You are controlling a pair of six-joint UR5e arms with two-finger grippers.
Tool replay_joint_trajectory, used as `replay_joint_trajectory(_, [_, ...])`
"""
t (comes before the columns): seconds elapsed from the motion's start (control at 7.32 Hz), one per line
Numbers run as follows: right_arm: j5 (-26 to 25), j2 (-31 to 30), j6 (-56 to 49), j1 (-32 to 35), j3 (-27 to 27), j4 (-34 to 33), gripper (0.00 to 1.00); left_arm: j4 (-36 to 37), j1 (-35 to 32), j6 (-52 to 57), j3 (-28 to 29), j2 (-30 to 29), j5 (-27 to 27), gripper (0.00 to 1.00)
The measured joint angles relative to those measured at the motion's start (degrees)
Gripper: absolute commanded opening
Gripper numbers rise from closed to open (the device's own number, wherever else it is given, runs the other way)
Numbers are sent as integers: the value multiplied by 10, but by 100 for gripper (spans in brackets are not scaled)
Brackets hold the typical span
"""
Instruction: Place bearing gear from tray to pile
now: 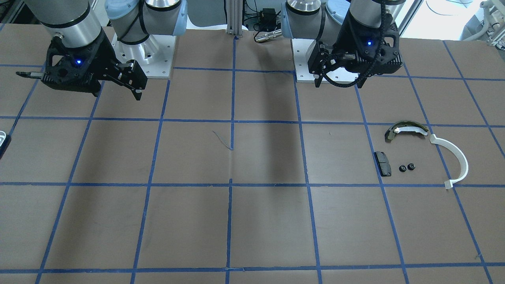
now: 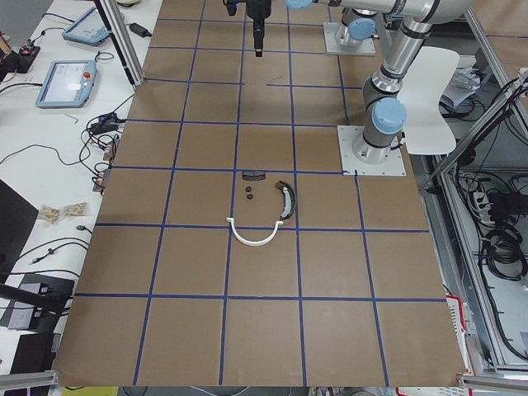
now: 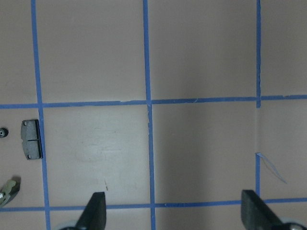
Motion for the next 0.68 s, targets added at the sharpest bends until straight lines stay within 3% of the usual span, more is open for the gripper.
replay_joint_trajectory(0.68, [1, 0, 2, 0, 0, -1, 100, 19, 0, 2, -1, 0, -1, 100])
